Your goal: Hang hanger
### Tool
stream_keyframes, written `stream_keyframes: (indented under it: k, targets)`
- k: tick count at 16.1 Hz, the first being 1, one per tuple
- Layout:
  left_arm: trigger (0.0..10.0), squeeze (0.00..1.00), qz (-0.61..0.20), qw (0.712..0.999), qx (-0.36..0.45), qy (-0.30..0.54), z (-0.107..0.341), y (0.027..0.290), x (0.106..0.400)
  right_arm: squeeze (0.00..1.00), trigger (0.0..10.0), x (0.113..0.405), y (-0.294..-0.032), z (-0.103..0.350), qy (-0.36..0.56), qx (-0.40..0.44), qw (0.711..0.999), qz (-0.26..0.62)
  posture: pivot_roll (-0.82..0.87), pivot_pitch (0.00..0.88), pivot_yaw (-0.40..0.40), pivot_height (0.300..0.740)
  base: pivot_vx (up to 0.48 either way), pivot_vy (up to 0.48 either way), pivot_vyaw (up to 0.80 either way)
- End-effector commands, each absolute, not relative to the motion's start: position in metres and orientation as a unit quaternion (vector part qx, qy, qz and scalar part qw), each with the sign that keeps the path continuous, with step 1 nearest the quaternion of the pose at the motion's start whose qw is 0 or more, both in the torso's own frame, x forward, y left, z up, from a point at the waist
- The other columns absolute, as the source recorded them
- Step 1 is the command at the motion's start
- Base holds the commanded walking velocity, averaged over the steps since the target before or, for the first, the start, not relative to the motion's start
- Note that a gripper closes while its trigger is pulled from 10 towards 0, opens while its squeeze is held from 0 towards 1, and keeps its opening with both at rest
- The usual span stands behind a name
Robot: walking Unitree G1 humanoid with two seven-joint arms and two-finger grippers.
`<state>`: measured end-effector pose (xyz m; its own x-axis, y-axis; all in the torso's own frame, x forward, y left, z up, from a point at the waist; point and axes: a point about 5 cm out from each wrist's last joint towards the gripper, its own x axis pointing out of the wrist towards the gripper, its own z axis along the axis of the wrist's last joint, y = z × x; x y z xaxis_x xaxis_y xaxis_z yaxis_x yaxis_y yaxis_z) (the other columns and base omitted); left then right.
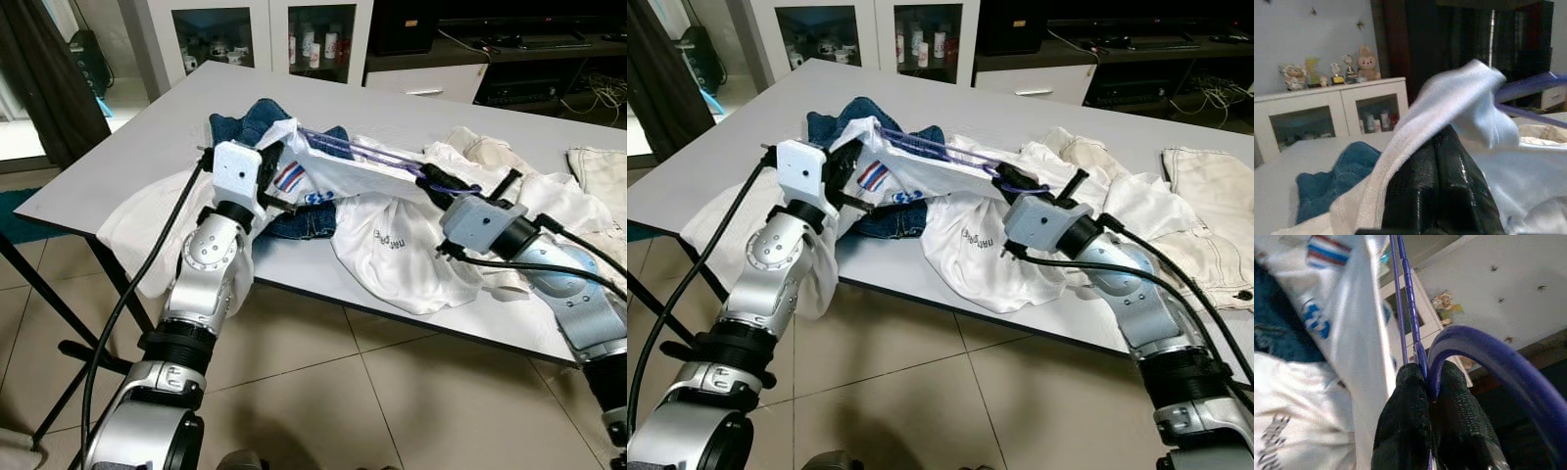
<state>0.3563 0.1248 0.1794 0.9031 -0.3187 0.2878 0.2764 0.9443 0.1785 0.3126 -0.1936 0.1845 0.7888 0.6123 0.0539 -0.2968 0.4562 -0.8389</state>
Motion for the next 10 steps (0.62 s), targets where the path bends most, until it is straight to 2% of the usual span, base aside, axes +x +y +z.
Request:
stream_keyframes:
  k: [1,9,10]
  targets:
    - [0.0,0.00,-0.130,0.974,0.071,-0.173,0.188,0.133,0.360,0.00,0.0,0.312,-0.207,0.184,-0.160,-0.440,0.845,0.259,0.14,0.000,-0.003,0.740,0.000,0.000,0.00]
    - [0.0,0.00,-0.063,0.979,0.060,-0.185,0.197,0.160,0.366,0.00,0.0,0.307,-0.222,0.174,-0.111,-0.444,0.841,0.288,0.15,0.000,-0.001,0.740,0.000,0.000,0.00]
    - [0.0,0.00,-0.058,0.979,0.060,-0.185,0.197,0.162,0.366,0.00,0.0,0.305,-0.224,0.172,-0.102,-0.452,0.833,0.301,0.15,0.000,0.001,0.740,0.000,0.000,0.00]
